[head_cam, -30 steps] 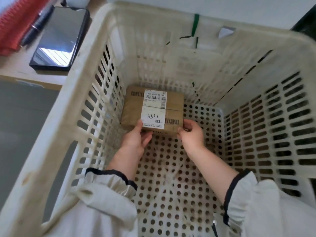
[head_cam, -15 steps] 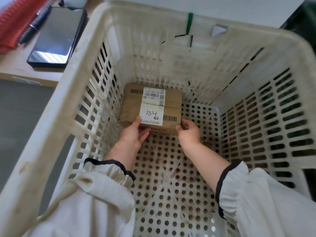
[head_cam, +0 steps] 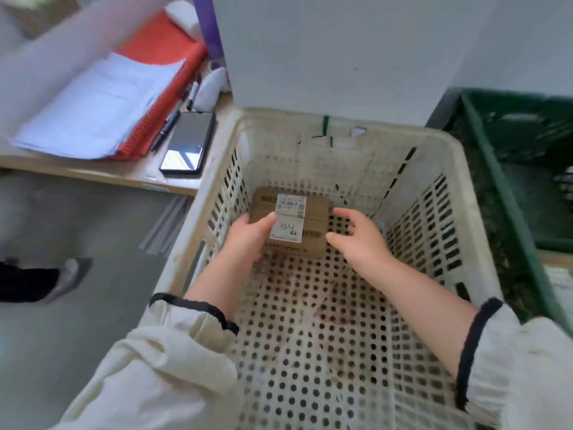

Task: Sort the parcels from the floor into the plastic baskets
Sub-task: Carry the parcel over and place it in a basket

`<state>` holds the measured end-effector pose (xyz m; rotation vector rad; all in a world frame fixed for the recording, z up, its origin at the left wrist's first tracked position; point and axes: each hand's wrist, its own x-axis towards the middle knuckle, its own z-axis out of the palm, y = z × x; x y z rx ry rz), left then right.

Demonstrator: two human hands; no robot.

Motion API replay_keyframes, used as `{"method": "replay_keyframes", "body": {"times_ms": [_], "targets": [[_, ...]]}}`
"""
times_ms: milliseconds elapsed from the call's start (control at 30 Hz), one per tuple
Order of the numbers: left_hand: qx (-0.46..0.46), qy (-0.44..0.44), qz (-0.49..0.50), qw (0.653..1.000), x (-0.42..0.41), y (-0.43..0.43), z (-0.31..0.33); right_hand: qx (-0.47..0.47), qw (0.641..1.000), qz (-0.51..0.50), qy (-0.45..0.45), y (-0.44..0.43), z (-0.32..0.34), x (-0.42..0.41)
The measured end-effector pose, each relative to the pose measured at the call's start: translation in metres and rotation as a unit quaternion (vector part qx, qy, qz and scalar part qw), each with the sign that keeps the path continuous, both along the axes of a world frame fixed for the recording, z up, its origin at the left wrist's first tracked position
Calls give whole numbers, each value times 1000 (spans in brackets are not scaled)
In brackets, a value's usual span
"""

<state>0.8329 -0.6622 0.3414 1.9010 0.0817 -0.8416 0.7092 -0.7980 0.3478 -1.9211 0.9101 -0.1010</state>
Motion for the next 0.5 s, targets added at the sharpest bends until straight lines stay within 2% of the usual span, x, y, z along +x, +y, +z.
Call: {"method": "replay_keyframes", "body": {"times_ms": [67, 100, 167, 200, 267, 333, 433, 500], "targets": [[67, -163, -94, 980, -21, 23, 47, -82, 993, 88, 4, 12, 48, -25], [110, -242, -141, 954, -33, 38, 72, -117, 985, 130, 3, 19, 72, -40], [244, -380, -228, 863, -64, 70, 120, -191, 959, 208, 5, 34, 114, -70], [305, -420, -252, 817, -81, 90, 141, -227, 943, 241, 13, 44, 132, -85], [378, -450, -249, 770, -119, 132, 176, -275, 917, 288, 21, 68, 164, -113], [419, -435, -224, 764, -162, 178, 205, -300, 891, 339, 32, 95, 193, -133], [419, -390, -145, 807, -223, 248, 231, -353, 826, 437, 40, 140, 222, -145], [443, -368, -95, 812, -257, 293, 242, -386, 780, 492, 25, 175, 236, -145]]}}
